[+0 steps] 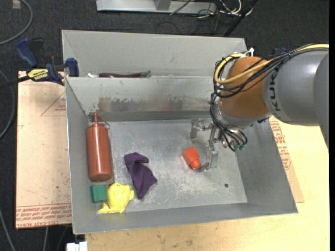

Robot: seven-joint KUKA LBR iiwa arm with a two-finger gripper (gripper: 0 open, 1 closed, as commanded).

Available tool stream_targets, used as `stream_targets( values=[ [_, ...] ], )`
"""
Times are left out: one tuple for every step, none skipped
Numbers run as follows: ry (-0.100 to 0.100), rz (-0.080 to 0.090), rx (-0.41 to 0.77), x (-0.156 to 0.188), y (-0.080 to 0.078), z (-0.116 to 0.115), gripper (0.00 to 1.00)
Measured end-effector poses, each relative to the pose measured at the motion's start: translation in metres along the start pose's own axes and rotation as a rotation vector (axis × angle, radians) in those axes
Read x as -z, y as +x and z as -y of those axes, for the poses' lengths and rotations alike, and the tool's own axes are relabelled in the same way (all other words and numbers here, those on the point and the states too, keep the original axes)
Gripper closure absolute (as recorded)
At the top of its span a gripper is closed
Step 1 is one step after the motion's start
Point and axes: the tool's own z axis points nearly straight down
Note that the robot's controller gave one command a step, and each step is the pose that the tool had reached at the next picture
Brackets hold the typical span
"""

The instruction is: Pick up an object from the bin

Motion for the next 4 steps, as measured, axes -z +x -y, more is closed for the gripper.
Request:
stream_targets(
  values=[
    [0.0,-0.006,0.093,-0.028,-0.008,-0.01,0.0],
    [0.0,0.0,0.161,-0.02,-0.001,-0.017,0.0],
    [0.0,-0.001,-0.05,-0.011,-0.003,-0.045,1.0],
    [0.0,-0.001,-0.05,-0.011,-0.003,-0.045,1.0]
  ],
)
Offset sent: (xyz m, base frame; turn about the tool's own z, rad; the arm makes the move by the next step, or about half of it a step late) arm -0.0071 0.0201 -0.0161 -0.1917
